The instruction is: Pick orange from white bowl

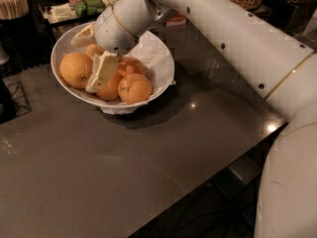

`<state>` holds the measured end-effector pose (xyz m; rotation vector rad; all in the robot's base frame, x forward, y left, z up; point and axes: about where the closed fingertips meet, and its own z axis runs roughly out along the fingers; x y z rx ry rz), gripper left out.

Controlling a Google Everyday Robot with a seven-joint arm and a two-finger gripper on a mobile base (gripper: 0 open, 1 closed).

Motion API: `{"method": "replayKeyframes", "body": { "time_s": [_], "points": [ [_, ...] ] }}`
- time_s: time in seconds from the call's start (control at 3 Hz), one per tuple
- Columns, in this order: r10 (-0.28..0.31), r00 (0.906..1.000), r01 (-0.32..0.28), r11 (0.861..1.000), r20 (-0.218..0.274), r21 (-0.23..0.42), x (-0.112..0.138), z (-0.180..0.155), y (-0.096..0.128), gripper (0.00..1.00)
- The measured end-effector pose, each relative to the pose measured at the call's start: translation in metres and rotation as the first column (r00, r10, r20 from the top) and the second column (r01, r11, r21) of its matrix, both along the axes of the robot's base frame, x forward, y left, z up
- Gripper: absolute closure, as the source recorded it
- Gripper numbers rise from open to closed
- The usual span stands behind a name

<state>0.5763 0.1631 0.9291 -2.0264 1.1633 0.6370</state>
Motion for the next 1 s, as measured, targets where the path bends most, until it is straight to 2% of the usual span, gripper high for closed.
{"method": "replayKeyframes", "body": {
  "time_s": [0.67, 1.0],
  "points": [
    [0.039, 0.9975, -0.041, 0.999, -0.059, -0.035, -0.001, -0.021, 0.011, 0.21],
    [0.041, 0.9968, -0.044, 0.998, -0.068, -0.048, 0.003, -0.024, 0.012, 0.21]
  ]
}}
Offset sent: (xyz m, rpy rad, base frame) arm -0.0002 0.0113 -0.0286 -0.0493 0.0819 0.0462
